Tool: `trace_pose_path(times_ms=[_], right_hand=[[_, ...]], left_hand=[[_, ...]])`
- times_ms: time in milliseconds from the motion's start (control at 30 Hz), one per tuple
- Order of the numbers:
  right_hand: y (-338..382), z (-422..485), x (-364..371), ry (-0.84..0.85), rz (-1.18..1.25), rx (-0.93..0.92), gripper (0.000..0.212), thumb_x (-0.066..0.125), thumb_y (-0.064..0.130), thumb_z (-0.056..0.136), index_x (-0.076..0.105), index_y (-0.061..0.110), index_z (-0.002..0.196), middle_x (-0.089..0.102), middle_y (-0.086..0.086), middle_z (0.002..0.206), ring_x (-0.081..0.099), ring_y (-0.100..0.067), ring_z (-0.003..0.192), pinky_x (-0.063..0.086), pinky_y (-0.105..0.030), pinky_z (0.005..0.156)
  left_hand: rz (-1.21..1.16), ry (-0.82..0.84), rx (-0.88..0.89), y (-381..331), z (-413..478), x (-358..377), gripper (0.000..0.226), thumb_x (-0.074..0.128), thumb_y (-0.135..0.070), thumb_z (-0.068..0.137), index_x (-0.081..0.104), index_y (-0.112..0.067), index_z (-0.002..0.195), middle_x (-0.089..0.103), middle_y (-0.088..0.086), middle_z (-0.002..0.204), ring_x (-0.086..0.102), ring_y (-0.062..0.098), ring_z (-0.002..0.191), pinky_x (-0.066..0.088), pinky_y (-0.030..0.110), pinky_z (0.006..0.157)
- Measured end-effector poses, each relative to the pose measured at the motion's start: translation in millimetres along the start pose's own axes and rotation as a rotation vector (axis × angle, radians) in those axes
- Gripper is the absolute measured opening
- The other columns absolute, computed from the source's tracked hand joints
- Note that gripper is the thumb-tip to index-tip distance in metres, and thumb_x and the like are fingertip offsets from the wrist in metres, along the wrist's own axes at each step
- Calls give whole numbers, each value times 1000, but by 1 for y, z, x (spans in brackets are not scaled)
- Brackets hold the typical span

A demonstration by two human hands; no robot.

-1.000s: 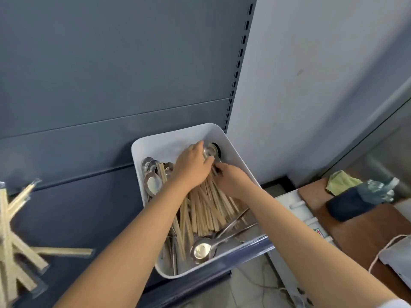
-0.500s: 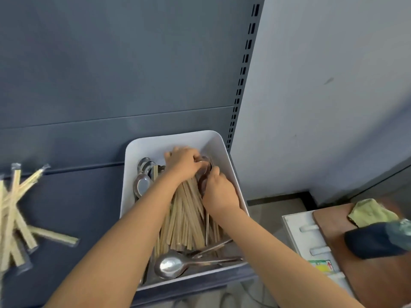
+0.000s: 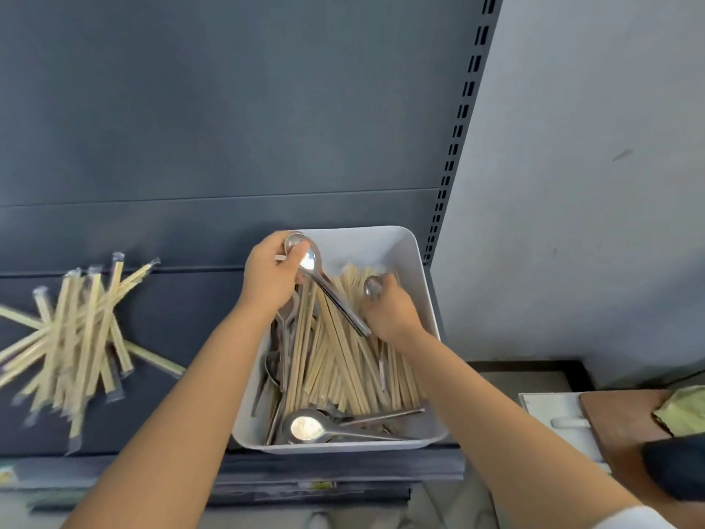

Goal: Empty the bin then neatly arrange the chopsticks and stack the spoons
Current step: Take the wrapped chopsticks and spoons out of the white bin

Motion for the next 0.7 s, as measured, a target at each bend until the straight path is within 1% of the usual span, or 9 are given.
trace_pose_path(times_ms=[100, 200, 267, 333, 367, 433, 500, 600, 700], right_hand=[[6, -3, 9, 109, -88, -113, 44, 34, 27, 101, 32, 17, 144, 54, -11, 132, 53, -32, 116, 41, -34, 90], [23, -15, 4, -108, -410, -364, 40, 29, 34, 102, 45, 16, 135, 62, -12, 116, 55, -34, 106, 40, -37, 85], [35, -24, 9, -97, -331, -484, 33, 39, 37, 100, 53, 12, 117, 66, -8, 98, 59, -27, 90, 40, -30, 71], [40, -29, 18, 48, -93, -452, 18, 54, 31, 95, 50, 15, 101, 61, 0, 77, 56, -13, 67, 37, -18, 57], [41, -30, 20, 80, 14, -409, 13, 57, 27, 94, 50, 16, 97, 62, -2, 71, 55, -14, 60, 39, -17, 54], [38, -28, 19, 112, 283, -282, 8, 55, 16, 95, 53, 12, 88, 65, -19, 69, 56, -26, 53, 47, -30, 52], [34, -27, 16, 138, 451, -181, 16, 52, 7, 95, 55, 7, 80, 62, -23, 64, 54, -28, 45, 48, -32, 47], [32, -29, 12, 144, 440, -117, 17, 49, 6, 96, 56, 4, 81, 63, -19, 63, 57, -26, 44, 50, -31, 45], [35, -32, 12, 125, 381, -128, 21, 48, 11, 97, 54, 6, 77, 60, -14, 63, 59, -24, 47, 52, -30, 44]], left_hand=[[86, 99, -82, 9, -10, -2, 24, 58, -26, 94, 61, -3, 89, 56, 4, 57, 55, 19, 50, 53, 40, 71], [105, 148, -101, 10, -22, -1, 33, 58, -33, 93, 58, 0, 91, 53, 5, 54, 53, 17, 43, 48, 35, 61], [66, 158, -101, 6, -28, 1, 29, 60, -35, 92, 60, -6, 91, 56, 4, 62, 53, 18, 43, 49, 37, 59], [63, 141, -91, 1, -32, 3, 28, 62, -36, 91, 61, -8, 90, 56, 1, 61, 52, 18, 42, 47, 35, 55], [58, 121, -91, -1, -34, 3, 28, 63, -36, 90, 60, -8, 90, 55, 0, 60, 51, 18, 42, 46, 33, 54], [-2, 105, -115, -3, -37, 2, 25, 65, -35, 89, 61, -11, 98, 57, 2, 70, 48, 16, 43, 45, 30, 53], [-132, 196, -175, -1, -41, 4, 22, 64, -27, 91, 62, -17, 111, 59, 5, 82, 49, 14, 48, 48, 28, 54], [-215, 308, -213, 3, -46, 8, 14, 58, -11, 94, 66, -6, 105, 60, 10, 78, 51, 13, 53, 50, 28, 59], [6, 130, -139, 1, -50, 1, 14, 62, -13, 91, 65, -2, 82, 56, 4, 51, 51, 12, 41, 46, 26, 59]])
Point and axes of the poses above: each hand's wrist, its own z-axis towards the middle knuckle, its own x-axis out of the palm, y = z × x, the point moved 5 cm from there along z, towards the middle knuckle
